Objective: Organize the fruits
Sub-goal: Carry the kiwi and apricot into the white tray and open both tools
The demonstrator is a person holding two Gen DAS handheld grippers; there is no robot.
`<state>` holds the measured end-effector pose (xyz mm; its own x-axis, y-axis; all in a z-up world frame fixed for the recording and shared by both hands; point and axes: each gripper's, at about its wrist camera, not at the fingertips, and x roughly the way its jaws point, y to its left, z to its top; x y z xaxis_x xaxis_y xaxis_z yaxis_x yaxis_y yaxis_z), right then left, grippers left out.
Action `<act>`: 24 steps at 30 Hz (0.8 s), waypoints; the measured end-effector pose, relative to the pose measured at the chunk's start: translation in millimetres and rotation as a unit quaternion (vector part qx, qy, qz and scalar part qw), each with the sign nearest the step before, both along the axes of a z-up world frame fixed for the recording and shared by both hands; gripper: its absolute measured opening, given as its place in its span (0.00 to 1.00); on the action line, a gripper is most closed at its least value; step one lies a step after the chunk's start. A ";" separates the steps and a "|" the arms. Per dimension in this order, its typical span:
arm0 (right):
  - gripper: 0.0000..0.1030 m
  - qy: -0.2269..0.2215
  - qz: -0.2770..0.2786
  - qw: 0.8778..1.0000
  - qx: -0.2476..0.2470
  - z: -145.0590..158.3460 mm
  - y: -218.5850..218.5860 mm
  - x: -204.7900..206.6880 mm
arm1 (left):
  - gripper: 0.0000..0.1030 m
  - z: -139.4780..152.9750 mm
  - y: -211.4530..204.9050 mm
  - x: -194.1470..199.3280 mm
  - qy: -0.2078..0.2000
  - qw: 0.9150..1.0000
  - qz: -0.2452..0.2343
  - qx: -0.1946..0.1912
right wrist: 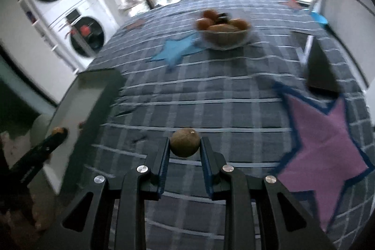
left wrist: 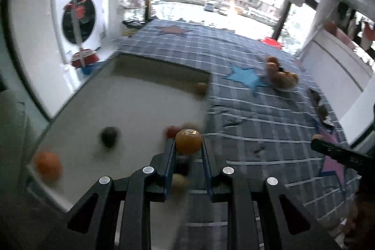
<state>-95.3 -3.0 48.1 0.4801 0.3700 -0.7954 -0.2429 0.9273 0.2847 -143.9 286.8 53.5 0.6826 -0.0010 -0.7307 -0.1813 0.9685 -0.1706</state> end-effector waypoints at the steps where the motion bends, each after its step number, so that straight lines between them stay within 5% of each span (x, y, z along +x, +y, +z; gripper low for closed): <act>1: 0.28 0.005 0.015 1.000 0.003 1.1 11.7 0.5 | 0.23 -1.7 6.5 -0.7 0.006 1.000 0.010 0.006; 13: 0.28 0.027 0.165 0.986 -0.002 12.7 160.7 11.9 | 0.23 -33.1 56.4 -4.0 0.060 0.994 0.082 0.030; 19: 0.28 0.063 0.191 0.979 -0.003 -4.0 197.5 22.0 | 0.23 -43.2 69.7 2.7 0.075 0.993 0.090 0.025; 24: 0.28 0.052 0.205 0.977 -0.026 -1.7 215.9 25.7 | 0.23 -43.3 73.4 1.8 0.077 0.993 0.090 0.024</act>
<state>-69.6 212.9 46.4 0.2162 0.4726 -0.8543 -0.5694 0.7718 0.2829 -142.0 360.1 10.2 0.5487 0.1488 -0.8227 -0.3731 0.9242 -0.0817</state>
